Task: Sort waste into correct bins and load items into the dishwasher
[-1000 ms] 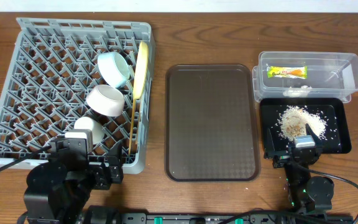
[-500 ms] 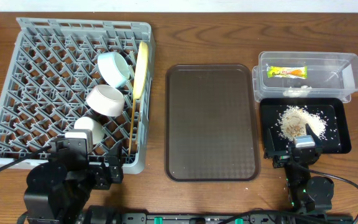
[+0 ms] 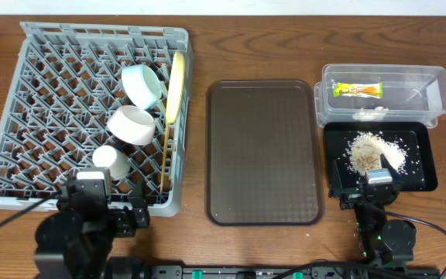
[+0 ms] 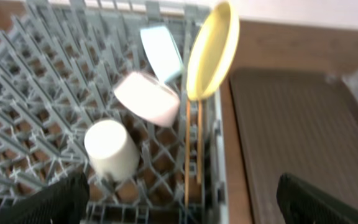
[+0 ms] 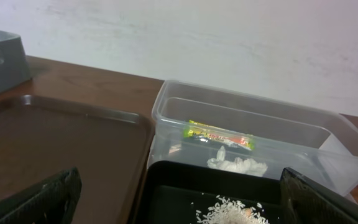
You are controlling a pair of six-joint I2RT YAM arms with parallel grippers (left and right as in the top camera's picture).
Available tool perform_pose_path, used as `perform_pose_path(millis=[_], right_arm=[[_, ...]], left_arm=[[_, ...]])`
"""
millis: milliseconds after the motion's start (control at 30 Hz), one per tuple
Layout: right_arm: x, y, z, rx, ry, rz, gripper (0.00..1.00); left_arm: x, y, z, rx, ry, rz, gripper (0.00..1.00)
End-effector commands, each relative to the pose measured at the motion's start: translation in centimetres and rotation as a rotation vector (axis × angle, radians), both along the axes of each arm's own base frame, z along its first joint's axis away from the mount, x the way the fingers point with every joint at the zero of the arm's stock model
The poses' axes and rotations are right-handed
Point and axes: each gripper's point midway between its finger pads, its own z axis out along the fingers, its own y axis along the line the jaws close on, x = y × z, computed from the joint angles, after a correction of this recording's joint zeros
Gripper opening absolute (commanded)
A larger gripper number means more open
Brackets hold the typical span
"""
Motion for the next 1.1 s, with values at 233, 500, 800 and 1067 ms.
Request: perform_pose_path(millis=[233, 500, 800, 1067], right_arm=[[0.0, 0.3, -0.1, -0.013, 0.000, 0.015, 0.99], [0.0, 0.3, -0.1, -0.013, 0.000, 0.015, 0.99], [0.0, 0.3, -0.1, -0.013, 0.000, 0.015, 0.99], [0.0, 0.3, -0.1, -0.013, 0.000, 0.015, 0.99]], left_arm=[[4.1, 0.5, -6.5, 0.015, -0.261, 0.023, 0.97], [6.7, 0.5, -8.0, 0.013, -0.456, 0.024, 0.97], [7.1, 1.4, -12.0, 0.039, -0.369, 0.072, 0.97], [7.1, 1.4, -12.0, 0.038, -0.368, 0.072, 0.97]])
